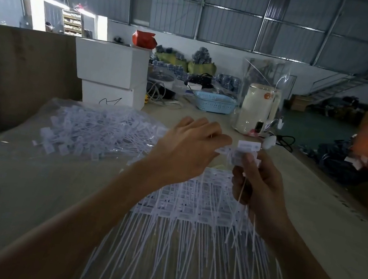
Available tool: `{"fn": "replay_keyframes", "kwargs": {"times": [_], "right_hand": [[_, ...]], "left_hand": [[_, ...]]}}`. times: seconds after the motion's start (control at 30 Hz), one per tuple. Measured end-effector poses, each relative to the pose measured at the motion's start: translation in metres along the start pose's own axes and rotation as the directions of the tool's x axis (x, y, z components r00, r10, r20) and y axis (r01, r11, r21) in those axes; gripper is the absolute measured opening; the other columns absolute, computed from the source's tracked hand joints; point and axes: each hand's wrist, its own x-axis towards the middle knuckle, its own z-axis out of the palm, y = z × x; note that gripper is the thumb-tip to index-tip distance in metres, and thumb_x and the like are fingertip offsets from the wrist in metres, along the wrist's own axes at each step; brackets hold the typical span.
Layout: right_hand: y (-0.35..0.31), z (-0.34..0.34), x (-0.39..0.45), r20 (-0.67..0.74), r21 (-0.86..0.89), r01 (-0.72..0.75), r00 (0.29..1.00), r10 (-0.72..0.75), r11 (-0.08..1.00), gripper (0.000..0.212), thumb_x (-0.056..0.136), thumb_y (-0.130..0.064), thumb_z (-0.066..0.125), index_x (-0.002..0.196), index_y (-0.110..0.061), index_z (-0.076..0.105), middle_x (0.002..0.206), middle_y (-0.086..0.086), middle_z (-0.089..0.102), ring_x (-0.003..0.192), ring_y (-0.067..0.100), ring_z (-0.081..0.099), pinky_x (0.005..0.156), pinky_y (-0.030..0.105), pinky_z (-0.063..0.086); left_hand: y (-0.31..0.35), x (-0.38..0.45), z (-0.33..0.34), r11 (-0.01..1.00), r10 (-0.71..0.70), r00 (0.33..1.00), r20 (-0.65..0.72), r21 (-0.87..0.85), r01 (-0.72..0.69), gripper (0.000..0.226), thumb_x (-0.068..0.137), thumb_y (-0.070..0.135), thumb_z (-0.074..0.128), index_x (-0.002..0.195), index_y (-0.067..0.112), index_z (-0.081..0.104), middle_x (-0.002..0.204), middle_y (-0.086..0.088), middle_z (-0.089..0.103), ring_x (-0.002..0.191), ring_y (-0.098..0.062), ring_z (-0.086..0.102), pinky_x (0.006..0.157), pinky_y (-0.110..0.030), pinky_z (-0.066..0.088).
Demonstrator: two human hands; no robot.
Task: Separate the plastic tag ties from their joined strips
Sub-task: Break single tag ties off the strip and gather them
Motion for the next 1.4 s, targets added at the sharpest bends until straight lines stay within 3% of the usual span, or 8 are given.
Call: {"fn": "replay_keyframes", "kwargs": {"times": [0.2,0.3,0.67,0.83,0.97,1.1,1.3,1.4], "right_hand": [[-0.001,0.003,0.000,0.010,0.182,-0.080,0.997,0.080,0.980,0.018,0.101,-0.033,0.051,0.096,-0.021,0.064,0.061,-0.002,0.039,0.047,0.011,0.031,0.043,0.025,0.026],[-0.004,0.002,0.000,-0.015,0.118,-0.032,0.999,0.034,0.993,0.018,0.102,-0.029,0.049,0.093,-0.021,0.063,0.061,0.000,0.039,0.049,0.013,0.030,0.044,0.027,0.024],[-0.003,0.003,-0.001,-0.036,-0.171,0.146,0.987,-0.155,0.974,0.024,0.099,-0.031,0.051,0.100,-0.009,0.059,0.063,0.026,0.035,0.047,0.034,0.022,0.042,0.029,0.024],[-0.004,0.005,-0.001,-0.002,-0.255,0.217,0.974,-0.225,0.942,0.013,0.102,-0.024,0.050,0.098,-0.017,0.060,0.061,0.018,0.040,0.046,0.020,0.033,0.043,0.027,0.030],[-0.006,0.010,-0.003,0.021,-0.256,0.259,0.965,-0.262,0.931,0.012,0.102,-0.022,0.049,0.098,-0.024,0.060,0.062,0.017,0.041,0.046,0.020,0.033,0.041,0.029,0.030],[-0.007,0.011,-0.004,-0.008,-0.257,0.254,0.964,-0.265,0.933,0.014,0.101,-0.023,0.048,0.100,-0.012,0.058,0.062,0.021,0.042,0.045,0.033,0.030,0.038,0.038,0.027],[-0.014,0.002,0.001,-0.044,-0.401,0.325,0.927,-0.372,0.857,0.014,0.102,-0.023,0.050,0.096,-0.013,0.056,0.061,0.009,0.049,0.043,0.020,0.042,0.039,0.031,0.037],[-0.013,0.002,0.002,-0.077,-0.427,0.336,0.912,-0.404,0.839,0.012,0.102,-0.023,0.050,0.094,-0.018,0.057,0.060,0.008,0.049,0.043,0.022,0.042,0.039,0.035,0.036]], "left_hand": [[0.000,0.003,-0.005,0.993,0.098,0.976,-0.194,0.083,-0.083,0.028,0.086,0.017,0.074,0.113,0.011,0.071,0.102,-0.004,0.069,0.096,-0.024,0.064,0.083,-0.042,0.049],[-0.001,0.004,-0.003,0.993,0.105,0.974,-0.199,0.068,-0.093,0.022,0.088,0.021,0.072,0.106,0.010,0.072,0.103,-0.003,0.071,0.096,-0.023,0.065,0.084,-0.040,0.048],[-0.001,0.005,-0.012,0.992,-0.038,0.999,0.003,-0.119,0.038,0.013,0.095,0.020,0.062,0.103,0.015,0.072,0.101,0.003,0.073,0.093,-0.021,0.066,0.093,-0.037,0.039],[-0.004,0.006,-0.013,0.972,-0.065,0.997,0.044,-0.224,0.073,0.016,0.098,0.019,0.059,0.105,0.018,0.073,0.099,0.006,0.075,0.088,-0.018,0.067,0.087,-0.036,0.046],[-0.007,0.008,-0.014,0.911,-0.118,0.992,0.044,-0.393,0.126,0.016,0.097,0.017,0.061,0.100,0.016,0.076,0.090,0.005,0.075,0.079,-0.013,0.068,0.070,-0.038,0.056],[-0.006,0.009,-0.015,0.862,-0.173,0.978,0.114,-0.462,0.207,0.018,0.098,0.024,0.060,0.104,0.019,0.075,0.096,0.010,0.074,0.086,-0.009,0.067,0.075,-0.038,0.055],[0.000,0.012,-0.020,0.709,-0.162,0.957,0.242,-0.645,0.283,0.014,0.096,0.021,0.063,0.097,0.013,0.075,0.083,0.006,0.072,0.077,-0.007,0.068,0.075,-0.026,0.054],[0.003,0.012,-0.021,0.636,-0.133,0.950,0.281,-0.712,0.299,0.016,0.095,0.018,0.064,0.098,0.005,0.074,0.084,-0.001,0.073,0.076,-0.014,0.070,0.077,-0.031,0.057]]}}
